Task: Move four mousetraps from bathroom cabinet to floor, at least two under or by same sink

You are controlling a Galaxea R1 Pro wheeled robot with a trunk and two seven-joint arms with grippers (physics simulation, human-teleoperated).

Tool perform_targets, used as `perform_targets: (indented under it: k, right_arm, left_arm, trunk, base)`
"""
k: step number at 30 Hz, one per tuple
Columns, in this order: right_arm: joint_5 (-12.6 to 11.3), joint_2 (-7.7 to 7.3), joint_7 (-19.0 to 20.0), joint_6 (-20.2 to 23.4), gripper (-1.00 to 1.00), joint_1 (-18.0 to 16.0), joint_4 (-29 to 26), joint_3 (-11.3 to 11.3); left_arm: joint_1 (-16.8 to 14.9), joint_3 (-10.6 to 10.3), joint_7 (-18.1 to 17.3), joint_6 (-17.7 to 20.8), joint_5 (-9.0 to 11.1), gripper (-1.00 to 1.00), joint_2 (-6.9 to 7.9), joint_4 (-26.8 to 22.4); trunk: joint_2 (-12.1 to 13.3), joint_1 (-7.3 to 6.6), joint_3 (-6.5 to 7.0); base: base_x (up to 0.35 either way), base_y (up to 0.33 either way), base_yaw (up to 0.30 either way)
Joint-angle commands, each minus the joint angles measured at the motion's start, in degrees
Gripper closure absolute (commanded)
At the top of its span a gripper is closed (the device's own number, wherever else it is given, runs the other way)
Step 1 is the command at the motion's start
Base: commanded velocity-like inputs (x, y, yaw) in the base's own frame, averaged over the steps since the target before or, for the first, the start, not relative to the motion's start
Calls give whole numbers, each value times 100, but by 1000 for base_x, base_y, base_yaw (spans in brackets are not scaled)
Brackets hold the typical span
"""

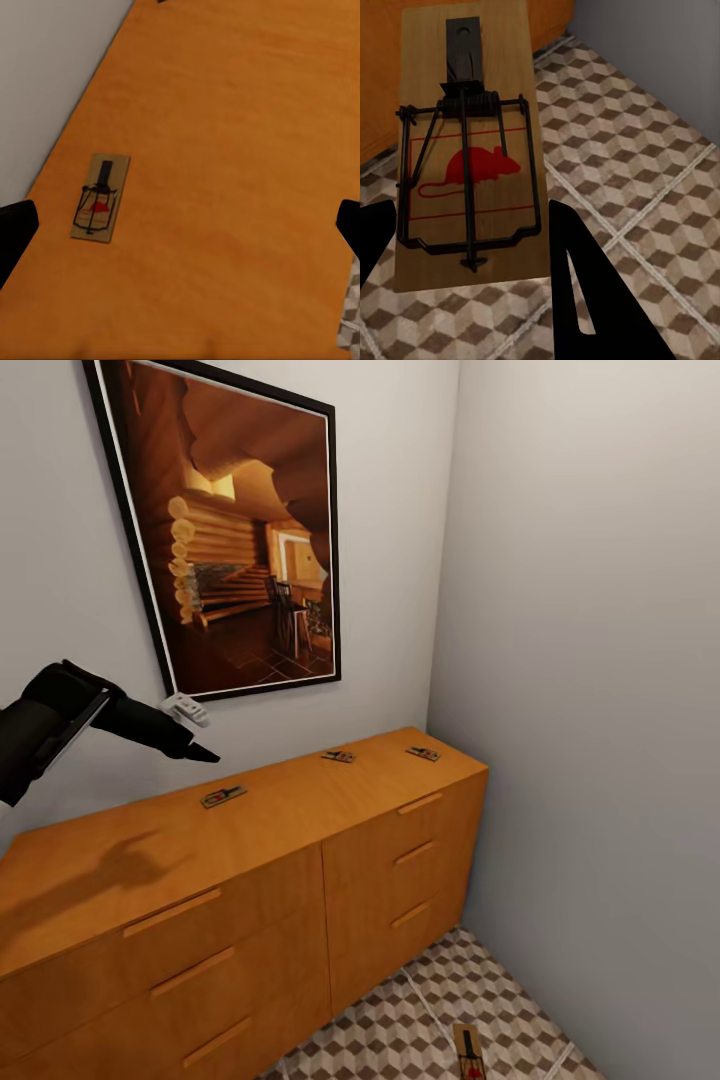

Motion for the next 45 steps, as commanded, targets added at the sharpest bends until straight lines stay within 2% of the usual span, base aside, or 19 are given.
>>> perform_targets:
  k: [1, 45]
  right_arm:
    - [27, 4, -36, -14, 100, -4, 4, -30]
    - [27, -19, -53, -9, 100, -4, 4, -39]
  left_arm:
    - [-8, -11, -21, 37, -9, -100, 11, -4]
    - [-8, -3, -24, 45, -10, -100, 119, -27]
  trunk:
    - [-4, 0, -7]
    - [-4, 0, -7]
  base:
    - [0, 0, 0]
    - [0, 0, 0]
